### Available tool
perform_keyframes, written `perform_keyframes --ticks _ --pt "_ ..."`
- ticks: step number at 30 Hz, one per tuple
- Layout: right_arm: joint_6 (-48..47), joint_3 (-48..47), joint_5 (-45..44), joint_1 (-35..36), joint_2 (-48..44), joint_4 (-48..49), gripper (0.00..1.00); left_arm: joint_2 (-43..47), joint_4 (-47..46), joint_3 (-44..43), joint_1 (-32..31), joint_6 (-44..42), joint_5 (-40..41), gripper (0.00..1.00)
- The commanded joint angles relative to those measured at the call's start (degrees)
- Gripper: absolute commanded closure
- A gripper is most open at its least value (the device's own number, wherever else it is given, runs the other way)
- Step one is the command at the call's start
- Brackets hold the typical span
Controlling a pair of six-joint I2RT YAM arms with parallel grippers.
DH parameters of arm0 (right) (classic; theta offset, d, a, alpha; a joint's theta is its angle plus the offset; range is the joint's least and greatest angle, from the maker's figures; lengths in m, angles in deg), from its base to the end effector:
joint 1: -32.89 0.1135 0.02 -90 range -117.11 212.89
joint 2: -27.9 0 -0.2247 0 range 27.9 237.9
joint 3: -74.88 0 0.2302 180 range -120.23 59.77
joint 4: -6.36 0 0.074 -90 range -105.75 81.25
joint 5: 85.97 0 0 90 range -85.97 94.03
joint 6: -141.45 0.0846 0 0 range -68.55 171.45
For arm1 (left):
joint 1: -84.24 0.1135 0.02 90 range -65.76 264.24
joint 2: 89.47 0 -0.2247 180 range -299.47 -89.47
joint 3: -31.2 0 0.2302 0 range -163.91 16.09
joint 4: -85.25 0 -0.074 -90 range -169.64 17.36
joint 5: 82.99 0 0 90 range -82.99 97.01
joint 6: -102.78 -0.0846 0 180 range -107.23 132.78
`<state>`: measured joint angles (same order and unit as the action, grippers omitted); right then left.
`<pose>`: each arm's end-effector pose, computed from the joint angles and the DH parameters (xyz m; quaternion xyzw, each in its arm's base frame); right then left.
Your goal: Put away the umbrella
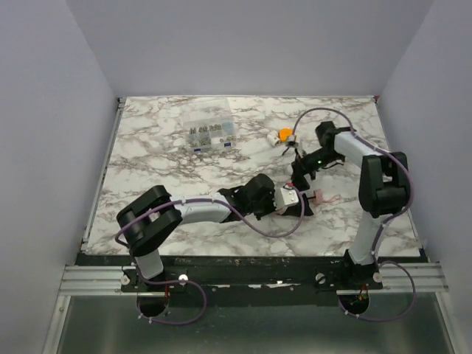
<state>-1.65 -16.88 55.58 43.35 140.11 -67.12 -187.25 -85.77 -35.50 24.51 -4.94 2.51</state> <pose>0.2947 0.1218 0.1148 -0.4613 0.7729 0.4161 0.1292 0.1802 -0.3218 0.1154 0.5796 0.6963 -0.1844 0.3810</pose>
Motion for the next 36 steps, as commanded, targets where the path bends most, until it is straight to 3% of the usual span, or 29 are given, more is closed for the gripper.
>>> perform_keyframes --ticks 1,4,7,9,11,15,17,18,22,25,28,31,36 --pt "-4.16 -1.3 5.84 -6.94 -10.43 6.64 0.0 -10.16 18.79 -3.65 3.77 9.33 -14.28 1.0" --pt "-19.92 3.53 9.95 -9.7 -16.89 3.89 0.0 -13.69 21.84 -5.86 6.12 11.34 -18.5 1.0" --pt "-56.0 13.23 9.57 -9.72 -21.61 -7.97 0.0 -17.91 25.04 -8.75 9.24 14.78 -24.34 1.0" --pt "-60.93 19.93 10.44 -9.6 -24.83 -3.89 0.0 -21.14 28.41 -11.51 10.81 16.67 -27.38 1.0" --pt "-57.68 25.12 9.96 -7.92 -28.04 5.91 0.0 -23.84 31.79 -14.13 11.56 17.3 -29.1 1.0" --pt "-35.39 36.99 -2.03 0.0 -35.14 38.21 0.0 -28.28 37.38 -18.89 12.59 19.0 -30.99 1.0" --pt "-33.64 40.13 -7.94 3.24 -35.15 44.46 0.0 -29.8 39.12 -20.52 12.94 19.47 -31.72 1.0" --pt "-34.17 40.38 -10.83 4.49 -34.18 44.66 0.01 -30.52 39.93 -21.37 13.25 19.55 -32.28 1.0" --pt "-36.85 42.93 -21.31 6.65 -30.19 44.5 0.2 -32.33 40.41 -23.17 14.86 21.35 -34.36 1.0" --pt "-37.54 44.87 -26.72 7.36 -28.53 43.19 0.5 -32.17 39.53 -24.41 16.21 23.9 -35.73 0.99" --pt "-34.92 44.23 -28.85 8.86 -26.63 39.44 0.69 -27.37 32.75 -23.68 18.07 29.16 -36.37 0.75" --pt "-30.18 40.38 -26.66 9.66 -23.89 32.02 0.77 -19.26 23.61 -22.72 19.45 34.91 -36.46 0.52" --pt "-23.77 31.46 -21.11 9.76 -17.04 19.72 0.85 -4.83 6.33 -17.21 21.57 41.34 -31.31 0.32"
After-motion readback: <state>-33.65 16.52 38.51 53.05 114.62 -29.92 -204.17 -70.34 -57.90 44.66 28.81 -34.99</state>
